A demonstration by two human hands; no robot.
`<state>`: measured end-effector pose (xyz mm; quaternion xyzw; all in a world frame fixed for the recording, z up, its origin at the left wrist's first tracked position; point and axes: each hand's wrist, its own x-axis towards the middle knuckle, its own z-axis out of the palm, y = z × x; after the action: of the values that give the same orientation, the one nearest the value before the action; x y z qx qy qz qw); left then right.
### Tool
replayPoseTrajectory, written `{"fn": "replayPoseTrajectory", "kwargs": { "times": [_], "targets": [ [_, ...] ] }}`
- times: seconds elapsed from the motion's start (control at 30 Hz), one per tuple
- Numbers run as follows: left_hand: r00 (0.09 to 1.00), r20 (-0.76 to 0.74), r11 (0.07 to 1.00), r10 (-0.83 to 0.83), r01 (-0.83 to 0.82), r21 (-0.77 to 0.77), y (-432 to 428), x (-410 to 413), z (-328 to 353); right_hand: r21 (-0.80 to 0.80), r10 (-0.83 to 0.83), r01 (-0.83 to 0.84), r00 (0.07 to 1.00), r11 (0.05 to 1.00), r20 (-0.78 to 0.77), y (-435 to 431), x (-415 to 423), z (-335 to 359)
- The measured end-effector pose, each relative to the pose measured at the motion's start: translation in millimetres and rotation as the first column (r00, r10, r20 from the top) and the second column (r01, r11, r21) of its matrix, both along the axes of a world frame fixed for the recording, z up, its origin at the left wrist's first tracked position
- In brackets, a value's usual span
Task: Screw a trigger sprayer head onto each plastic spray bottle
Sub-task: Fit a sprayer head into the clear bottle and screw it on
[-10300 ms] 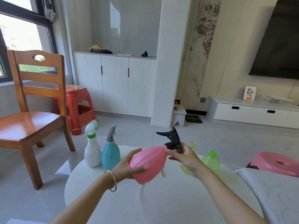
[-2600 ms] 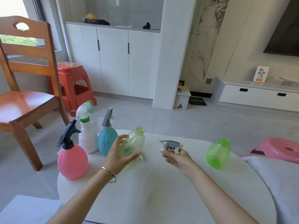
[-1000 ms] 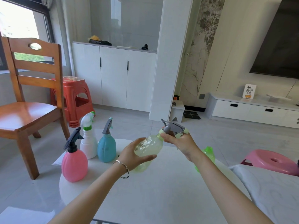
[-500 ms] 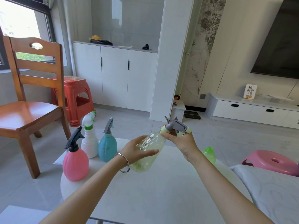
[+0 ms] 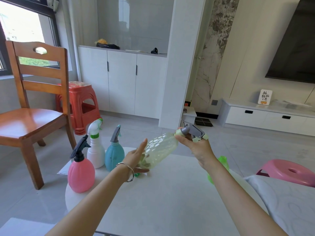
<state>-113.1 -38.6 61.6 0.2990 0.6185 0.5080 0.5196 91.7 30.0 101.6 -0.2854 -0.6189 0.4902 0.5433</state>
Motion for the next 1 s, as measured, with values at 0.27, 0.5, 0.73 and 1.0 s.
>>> {"fn": "replayPoseTrajectory", "kwargs": {
  "times": [0.27, 0.5, 0.73, 1.0],
  "targets": [
    [0.974, -0.172, 0.949, 0.144, -0.087, 0.304, 1, 7, 8, -0.184, -0.007, -0.010, 0.996, 0.983, -0.092, -1, 7, 2],
    [0.997, 0.030, 0.986, -0.067, 0.061, 0.155, 5, 8, 20, -0.323, -0.113, 0.036, 0.968, 0.946, -0.225, 0, 8, -4],
    [0.974, 0.029, 0.925, -0.224, 0.203, 0.322, 2, -2, 13, -0.360, -0.152, 0.056, 0.957, 0.931, -0.245, 0, 7, 6],
    [0.958, -0.070, 0.950, -0.278, 0.285, 0.128, 2, -4, 29, -0.387, -0.108, 0.020, 0.972, 0.922, -0.208, -2, 9, 15]
  ]
}}
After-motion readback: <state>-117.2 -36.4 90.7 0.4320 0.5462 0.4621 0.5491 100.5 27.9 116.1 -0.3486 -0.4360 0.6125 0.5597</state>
